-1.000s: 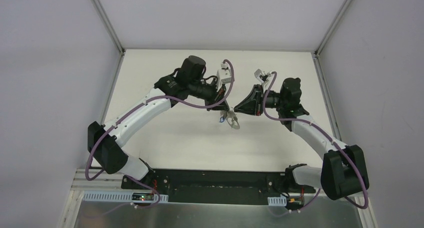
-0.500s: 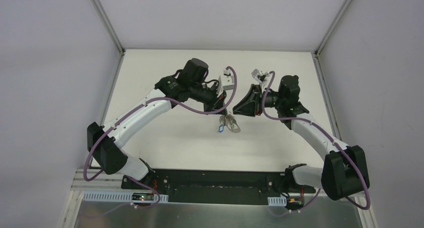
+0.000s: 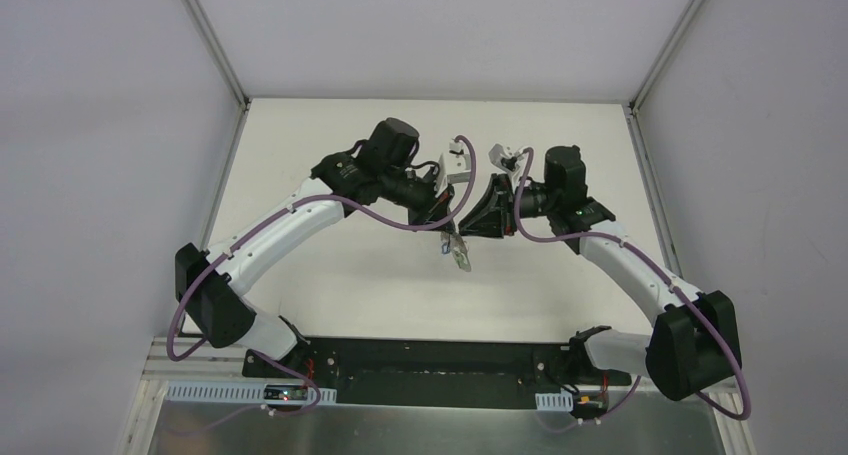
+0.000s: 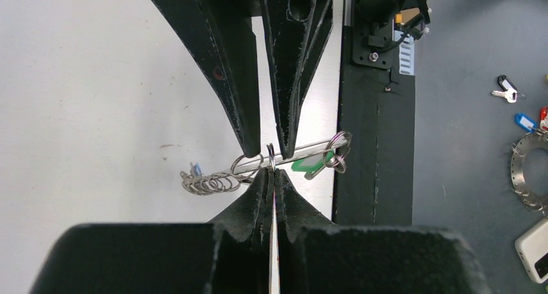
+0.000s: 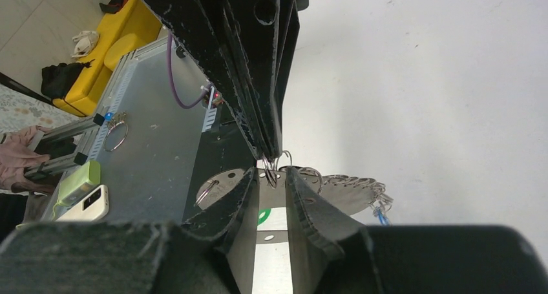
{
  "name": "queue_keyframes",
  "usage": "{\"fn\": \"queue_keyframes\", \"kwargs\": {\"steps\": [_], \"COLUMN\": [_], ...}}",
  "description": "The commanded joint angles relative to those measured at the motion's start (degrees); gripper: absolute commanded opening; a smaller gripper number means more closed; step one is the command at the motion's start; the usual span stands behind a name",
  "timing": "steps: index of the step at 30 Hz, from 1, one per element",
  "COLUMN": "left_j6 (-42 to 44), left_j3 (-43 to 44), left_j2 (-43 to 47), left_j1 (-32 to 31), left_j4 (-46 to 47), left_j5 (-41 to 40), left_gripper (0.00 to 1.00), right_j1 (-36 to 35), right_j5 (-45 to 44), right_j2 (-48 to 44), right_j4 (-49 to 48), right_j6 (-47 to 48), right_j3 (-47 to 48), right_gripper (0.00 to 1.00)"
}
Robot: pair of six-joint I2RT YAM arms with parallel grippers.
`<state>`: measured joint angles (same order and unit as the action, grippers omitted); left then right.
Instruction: Put the keys on the keyring
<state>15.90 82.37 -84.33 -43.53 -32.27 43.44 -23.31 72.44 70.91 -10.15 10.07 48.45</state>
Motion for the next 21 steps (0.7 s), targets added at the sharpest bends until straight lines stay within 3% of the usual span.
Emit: {"fn": "queue_keyframes", "kwargs": {"steps": [1, 11, 17, 21], "left_j6": [0.3, -0.2, -0.4, -0.2], "left_j3": [2.6, 2.5, 2.4, 1.8], "left_j2": [-0.2, -1.0, -0.9, -0.1], "left_j1": [-0.4, -0.4, -0.4, -0.2], "left_j4": [1.0, 1.3, 1.7, 2.6], "left_j5": [2.9, 3.0, 2.8, 2.7], "left_gripper": [0.0, 0.0, 0.0, 0.0], "right_j1": [-0.9, -1.7, -1.9, -1.2], "right_j5": [-0.1, 0.0, 0.0, 0.3], "right_j2": [-1.1, -0.7, -1.0, -1.3], "right_j4": [0.9, 0.2, -0.1, -0.7], "right_j6": [2.9, 1.9, 1.6, 0.2], "right_j3": [2.1, 2.4, 2.0, 2.2], "right_gripper": [0.23, 0.14, 0.0, 0.0]}}
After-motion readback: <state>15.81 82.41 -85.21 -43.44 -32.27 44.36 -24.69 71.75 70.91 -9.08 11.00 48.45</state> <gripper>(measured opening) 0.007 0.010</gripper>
